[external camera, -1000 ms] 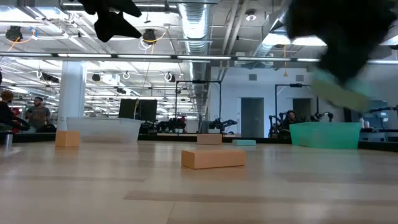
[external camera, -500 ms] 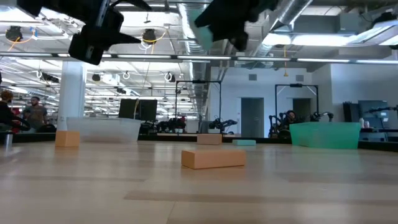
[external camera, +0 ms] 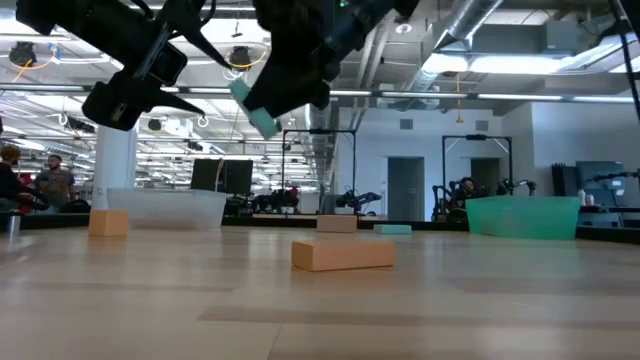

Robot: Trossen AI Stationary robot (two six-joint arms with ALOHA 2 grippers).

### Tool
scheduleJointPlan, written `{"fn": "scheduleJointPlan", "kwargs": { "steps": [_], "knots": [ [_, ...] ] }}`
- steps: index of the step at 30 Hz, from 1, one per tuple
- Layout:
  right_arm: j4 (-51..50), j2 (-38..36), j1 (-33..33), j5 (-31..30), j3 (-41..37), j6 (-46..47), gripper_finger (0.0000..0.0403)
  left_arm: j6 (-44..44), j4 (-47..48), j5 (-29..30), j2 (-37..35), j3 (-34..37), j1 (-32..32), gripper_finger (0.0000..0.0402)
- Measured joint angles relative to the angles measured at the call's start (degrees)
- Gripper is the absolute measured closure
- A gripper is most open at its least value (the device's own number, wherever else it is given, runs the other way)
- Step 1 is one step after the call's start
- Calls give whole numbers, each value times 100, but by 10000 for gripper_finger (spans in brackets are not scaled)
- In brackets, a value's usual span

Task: Sort & place blocks by color
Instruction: Put the light blue block into the orange bin

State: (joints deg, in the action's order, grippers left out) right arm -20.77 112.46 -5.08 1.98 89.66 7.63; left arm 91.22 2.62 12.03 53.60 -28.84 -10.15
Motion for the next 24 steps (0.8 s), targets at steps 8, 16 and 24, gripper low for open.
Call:
{"fn": "scheduleJointPlan", "kwargs": {
  "steps": [8, 16, 24],
  "knots": [
    [-481, 671, 46, -13, 845, -320, 297, 33, 376, -17, 338, -6, -12, 143],
    [-470, 805, 46, -20, 1057, -366, 293, -108, -249, -22, 818, -8, -15, 143],
    [-442, 803, 75, -184, 1057, -496, 294, 151, -385, -94, 1129, -8, -24, 145]
  ]
}}
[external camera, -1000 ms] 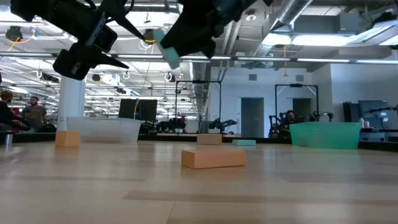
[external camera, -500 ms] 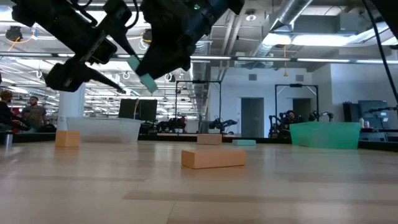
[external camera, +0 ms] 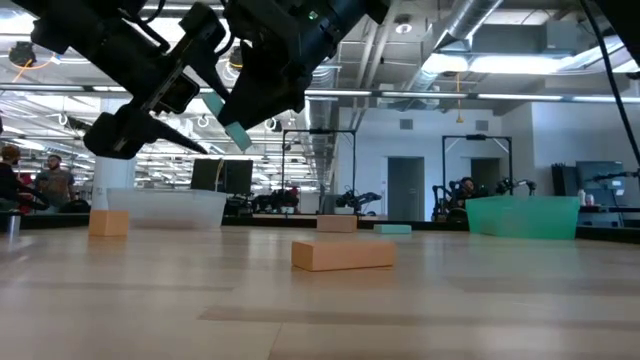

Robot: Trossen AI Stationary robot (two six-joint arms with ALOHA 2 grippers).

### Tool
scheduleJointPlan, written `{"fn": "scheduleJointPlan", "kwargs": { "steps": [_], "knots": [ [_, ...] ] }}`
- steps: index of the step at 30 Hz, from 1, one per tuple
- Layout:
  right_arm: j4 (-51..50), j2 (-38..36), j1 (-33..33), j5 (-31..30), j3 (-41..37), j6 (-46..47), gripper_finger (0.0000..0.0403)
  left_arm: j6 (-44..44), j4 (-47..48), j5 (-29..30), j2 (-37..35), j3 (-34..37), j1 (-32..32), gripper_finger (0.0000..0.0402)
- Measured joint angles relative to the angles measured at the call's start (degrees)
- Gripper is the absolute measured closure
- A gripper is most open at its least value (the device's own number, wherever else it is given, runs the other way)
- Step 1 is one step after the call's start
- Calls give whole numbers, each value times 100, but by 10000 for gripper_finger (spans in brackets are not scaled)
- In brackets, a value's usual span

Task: Sort & place blocks by color
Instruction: Put the light blue block into the orange bin

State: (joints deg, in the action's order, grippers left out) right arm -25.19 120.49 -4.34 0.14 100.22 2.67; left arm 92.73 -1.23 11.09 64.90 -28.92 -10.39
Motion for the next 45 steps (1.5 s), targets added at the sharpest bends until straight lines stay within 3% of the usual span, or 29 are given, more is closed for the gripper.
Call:
{"fn": "scheduleJointPlan", "kwargs": {
  "steps": [7, 16, 21, 26, 32, 36, 41, 45],
  "knots": [
    [-6, 4, -2, -303, -2, -187, 293, 84, -57, 132, 62, -6, 4, 207],
    [46, 7, -96, -416, -9, -620, 246, -523, -238, 220, 70, 1, 59, 374],
    [-214, -139, -111, -152, -4, -573, 196, -1289, 483, -243, 12, -202, 92, 375],
    [-1211, -626, -70, 373, 0, -425, 159, -2311, 2411, -777, -272, -1021, 18, 375],
    [-2084, -1166, -33, 433, -116, -416, 157, -3183, 5257, -1762, -307, -2367, -597, 375],
    [-2372, -1275, -12, 453, -174, -416, 159, -2471, 6069, -2074, -295, -2562, -1548, 375],
    [-2468, -1296, 93, 446, -349, -346, 159, -923, 5924, -1992, -264, -2246, -3041, 375],
    [-2427, -1296, 168, 449, -487, -266, 159, -202, 5934, -1806, -138, -2043, -3780, 375]
  ]
}}
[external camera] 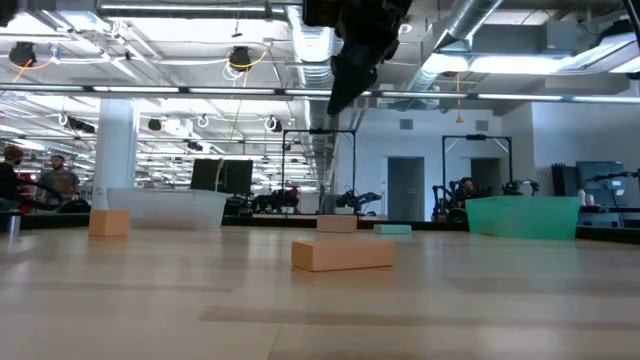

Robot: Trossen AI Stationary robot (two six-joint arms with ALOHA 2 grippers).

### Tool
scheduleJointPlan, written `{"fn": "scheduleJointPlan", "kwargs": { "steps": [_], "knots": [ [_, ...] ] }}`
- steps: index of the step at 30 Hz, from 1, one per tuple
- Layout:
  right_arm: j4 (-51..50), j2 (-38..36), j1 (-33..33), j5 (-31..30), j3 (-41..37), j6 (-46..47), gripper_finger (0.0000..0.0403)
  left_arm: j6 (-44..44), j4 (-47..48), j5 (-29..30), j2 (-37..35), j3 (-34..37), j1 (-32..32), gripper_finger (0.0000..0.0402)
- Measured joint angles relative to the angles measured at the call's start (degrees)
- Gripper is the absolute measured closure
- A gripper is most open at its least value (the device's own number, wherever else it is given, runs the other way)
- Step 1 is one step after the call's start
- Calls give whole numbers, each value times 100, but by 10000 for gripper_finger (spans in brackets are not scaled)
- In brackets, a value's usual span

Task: Sort & place blocks by color
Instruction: Put the light blue block into the orange bin, then put the orange block into the light blue bin

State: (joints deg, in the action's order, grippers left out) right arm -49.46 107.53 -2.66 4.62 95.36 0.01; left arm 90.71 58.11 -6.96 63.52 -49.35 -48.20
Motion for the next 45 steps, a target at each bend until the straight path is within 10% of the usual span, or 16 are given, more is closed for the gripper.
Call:
{"fn": "scheduleJointPlan", "kwargs": {
  "steps": [7, 20, 34, 39, 45],
  "knots": [
    [18, -2, 131, -12, -20, 16, 159, 633, 423, -79, 359, 336, -436, 367],
    [-442, -2, 635, -13, -18, -37, 159, 246, 676, -454, 269, 196, -253, 139],
    [-79, 2, 2348, -26, -18, -378, 159, -1573, 668, 5361, -135, -820, 330, 155],
    [534, 379, 2843, -22, -2, -876, 159, -2887, -822, 6039, -268, -104, 1206, 175],
    [474, 1069, 3346, 0, 265, -1236, 159, -4760, -4030, 5340, -615, 1077, 2115, 194]
  ]
}}
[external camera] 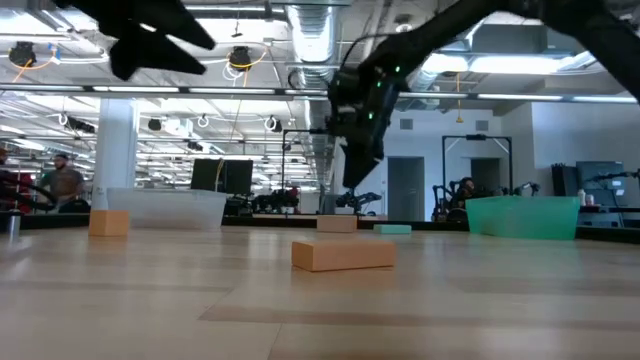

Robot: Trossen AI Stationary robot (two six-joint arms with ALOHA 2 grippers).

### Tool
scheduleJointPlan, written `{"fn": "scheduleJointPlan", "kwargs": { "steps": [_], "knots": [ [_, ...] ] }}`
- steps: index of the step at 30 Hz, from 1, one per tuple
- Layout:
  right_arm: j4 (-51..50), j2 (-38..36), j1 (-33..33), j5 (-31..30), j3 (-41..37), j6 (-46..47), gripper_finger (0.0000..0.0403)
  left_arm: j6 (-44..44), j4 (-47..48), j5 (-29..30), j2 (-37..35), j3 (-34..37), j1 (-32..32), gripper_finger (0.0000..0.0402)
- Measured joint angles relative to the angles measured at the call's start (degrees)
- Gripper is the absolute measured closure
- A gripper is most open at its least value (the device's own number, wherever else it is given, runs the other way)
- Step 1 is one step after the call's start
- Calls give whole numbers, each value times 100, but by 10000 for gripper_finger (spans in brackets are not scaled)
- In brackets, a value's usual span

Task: Sort & place blocks by color
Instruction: Put the orange block into the light blue bin

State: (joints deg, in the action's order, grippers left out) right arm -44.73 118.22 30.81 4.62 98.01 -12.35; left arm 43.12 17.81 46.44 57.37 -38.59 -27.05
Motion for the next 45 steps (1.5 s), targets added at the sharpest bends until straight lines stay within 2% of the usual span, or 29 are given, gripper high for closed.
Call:
{"fn": "scheduleJointPlan", "kwargs": {
  "steps": [3, 5, 15, 21, 29, 35, 45],
  "knots": [
    [-263, 391, 244, 49, 322, -148, 159, -822, -1484, -781, -55, 462, 435, 203],
    [-389, 645, 365, 130, 596, -272, 159, -1055, -1973, -1159, -55, 603, 699, 210],
    [-1164, 1457, 484, 434, 1777, -560, 159, -1366, -2080, -2093, -31, 625, 1476, 239],
    [-1780, 1932, 398, 405, 2088, -586, 162, -1419, -2076, -2219, -31, 625, 1559, 251],
    [-2375, 1910, 412, 305, 2105, -571, 193, -1428, -2080, -2217, -31, 625, 1559, 262],
    [-2009, 1901, 346, 306, 2107, -728, 213, -1500, -2075, -2215, -29, 625, 1567, 264],
    [-1657, 1886, 72, 445, 2105, -720, 202, -1498, -2020, -2215, -29, 625, 1691, 265]
  ]
}}
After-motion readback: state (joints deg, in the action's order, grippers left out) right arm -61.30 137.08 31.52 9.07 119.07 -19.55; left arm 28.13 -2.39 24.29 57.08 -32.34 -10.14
